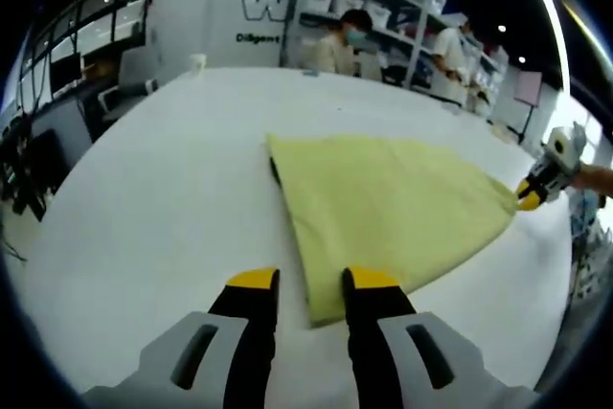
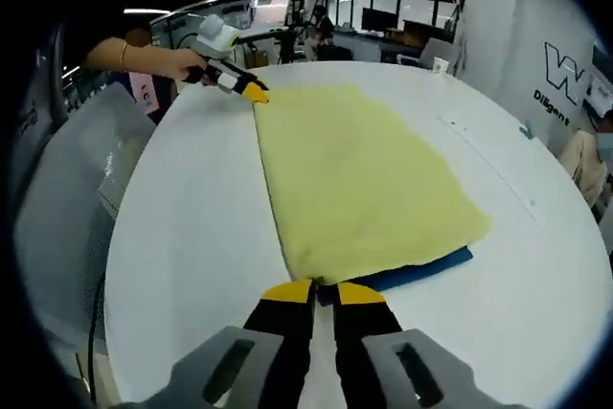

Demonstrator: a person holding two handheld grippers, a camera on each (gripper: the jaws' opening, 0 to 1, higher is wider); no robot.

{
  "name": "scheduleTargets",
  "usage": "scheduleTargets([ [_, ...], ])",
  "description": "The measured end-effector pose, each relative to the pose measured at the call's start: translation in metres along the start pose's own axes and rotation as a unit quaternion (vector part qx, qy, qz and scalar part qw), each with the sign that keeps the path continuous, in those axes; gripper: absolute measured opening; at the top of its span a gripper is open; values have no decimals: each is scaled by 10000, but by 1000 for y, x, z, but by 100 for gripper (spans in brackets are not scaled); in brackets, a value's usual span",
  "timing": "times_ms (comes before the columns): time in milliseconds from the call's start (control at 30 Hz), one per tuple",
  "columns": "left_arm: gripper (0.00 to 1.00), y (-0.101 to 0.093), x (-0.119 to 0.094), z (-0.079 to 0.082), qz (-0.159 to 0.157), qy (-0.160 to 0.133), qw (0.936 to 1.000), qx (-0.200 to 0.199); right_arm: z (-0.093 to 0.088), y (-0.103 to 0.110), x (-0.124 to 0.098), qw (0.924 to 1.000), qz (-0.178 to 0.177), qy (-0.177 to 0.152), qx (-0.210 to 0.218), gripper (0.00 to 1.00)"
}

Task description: Fold the garment on the visible template until the final outline fits inside the template.

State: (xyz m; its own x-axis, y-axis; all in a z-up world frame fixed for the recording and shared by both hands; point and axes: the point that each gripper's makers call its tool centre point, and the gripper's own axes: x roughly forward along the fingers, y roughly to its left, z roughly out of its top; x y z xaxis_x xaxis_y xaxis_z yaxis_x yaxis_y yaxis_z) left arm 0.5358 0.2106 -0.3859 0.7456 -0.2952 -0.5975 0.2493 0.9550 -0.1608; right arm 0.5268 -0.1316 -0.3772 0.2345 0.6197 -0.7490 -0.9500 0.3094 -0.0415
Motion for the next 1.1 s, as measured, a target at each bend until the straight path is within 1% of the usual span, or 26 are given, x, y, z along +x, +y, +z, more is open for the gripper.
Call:
scheduleTargets([
  [200,25,0,0,0,2,0,10000,19,5,-2,3,9999,-2,-105,97,0],
  [300,25,0,-1,0,7,3,10000,18,7,-1,5,9989,22,-225,400,0],
  [367,25,0,-1,0,6,3,10000,16,8,-3,5,9984,-31,-321,475,0],
  [433,25,0,-1,0,3,4,10000,12,10,-1,4,9972,-17,-467,592,0],
  [500,25,1,-1,0,-1,6,10000,4,9,0,0,9970,-11,-488,603,0],
  [633,25,0,-2,0,-4,4,10000,21,8,4,-8,9954,1,-590,757,0],
  [733,25,0,-1,0,-2,-2,10000,0,3,5,-9,9940,38,-625,892,0],
  [800,25,-1,-2,1,2,-1,10000,0,-1,7,-8,9942,40,-572,905,0],
  [1033,25,-1,-2,0,7,5,10000,45,-16,4,-12,9936,-126,-426,1040,0],
  [1067,25,-1,-2,0,5,7,10000,47,-17,4,-13,9929,-131,-432,1102,0],
  [1100,25,-1,-2,1,5,9,10000,56,-17,6,-14,9914,-72,-509,1205,0],
])
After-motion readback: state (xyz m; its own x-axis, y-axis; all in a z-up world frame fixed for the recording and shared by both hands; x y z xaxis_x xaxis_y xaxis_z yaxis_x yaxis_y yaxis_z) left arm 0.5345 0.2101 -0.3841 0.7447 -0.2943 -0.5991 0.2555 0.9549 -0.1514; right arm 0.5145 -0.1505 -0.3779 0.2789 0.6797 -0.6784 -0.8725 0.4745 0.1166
